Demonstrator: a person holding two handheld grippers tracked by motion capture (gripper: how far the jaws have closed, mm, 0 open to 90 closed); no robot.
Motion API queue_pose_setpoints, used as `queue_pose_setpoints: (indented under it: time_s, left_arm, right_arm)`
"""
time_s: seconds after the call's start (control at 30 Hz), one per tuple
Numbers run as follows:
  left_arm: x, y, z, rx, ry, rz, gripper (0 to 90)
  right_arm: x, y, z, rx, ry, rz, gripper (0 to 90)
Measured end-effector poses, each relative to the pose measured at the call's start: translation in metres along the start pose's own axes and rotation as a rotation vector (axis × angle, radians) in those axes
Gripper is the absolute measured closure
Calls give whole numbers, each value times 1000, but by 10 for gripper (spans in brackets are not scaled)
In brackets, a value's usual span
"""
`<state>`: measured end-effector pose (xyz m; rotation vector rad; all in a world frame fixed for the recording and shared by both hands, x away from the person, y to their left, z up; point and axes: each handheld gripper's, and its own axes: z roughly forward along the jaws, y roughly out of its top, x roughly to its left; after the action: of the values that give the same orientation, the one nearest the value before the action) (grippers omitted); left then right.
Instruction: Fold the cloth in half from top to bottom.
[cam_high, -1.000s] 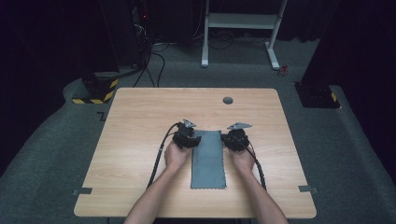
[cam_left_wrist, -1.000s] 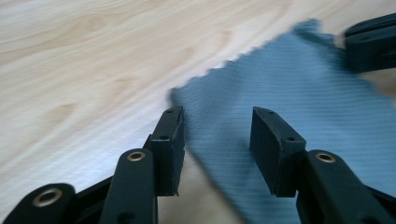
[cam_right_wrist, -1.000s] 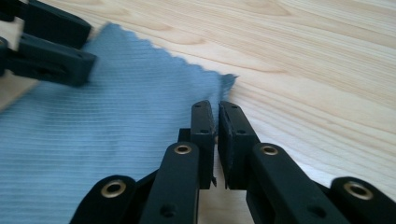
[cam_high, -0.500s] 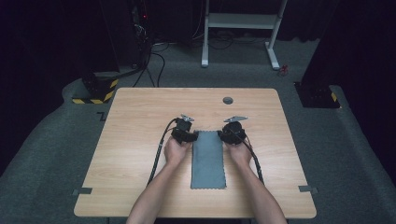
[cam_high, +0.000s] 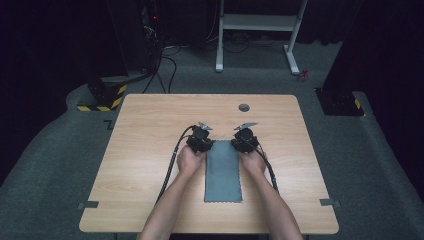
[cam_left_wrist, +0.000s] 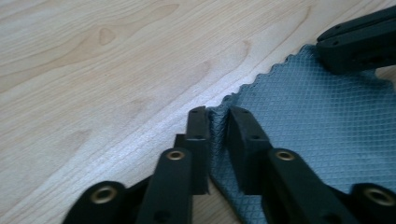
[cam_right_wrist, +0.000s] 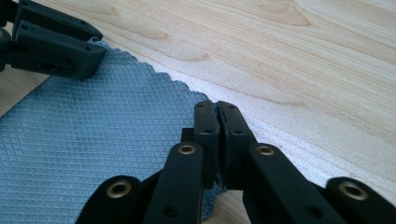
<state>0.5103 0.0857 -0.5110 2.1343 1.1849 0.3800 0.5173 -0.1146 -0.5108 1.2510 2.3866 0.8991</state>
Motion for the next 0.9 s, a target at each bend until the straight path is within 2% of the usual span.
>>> queue_pose_setpoints:
  time_s: [0.1, 0.13, 0.2, 0.23, 0.47, 0.6, 0.77, 0.83, 0.9]
  left_arm:
    - [5, 0, 0, -2, -45, -34, 875]
    - [7, 0, 0, 0, -50, -27, 880]
    - [7, 0, 0, 0, -63, -45, 885]
    - [7, 0, -2, -1, -60, -40, 886]
    - [8, 8, -14, -20, -57, 0, 888]
    - [8, 13, -20, -22, -36, 42, 890]
    - [16, 16, -24, -67, -76, -15, 891]
    - [17, 16, -24, -65, -64, -6, 892]
    - [19, 17, -26, -74, -63, -18, 892]
  right_arm:
    - [1, 1, -1, 5, -15, -33, 894]
    - [1, 2, -2, 6, -25, -36, 895]
    - [-1, 1, -5, 0, -7, -15, 896]
    - [-2, 1, -7, -8, 1, -6, 897]
    - [0, 6, -21, -47, 11, -43, 899]
    - [0, 8, -24, -69, 25, -26, 900]
    - [-1, 12, -27, -81, 25, -30, 900]
    - [1, 18, -28, -72, 11, -46, 900]
    - [3, 24, -30, -89, 7, -53, 900]
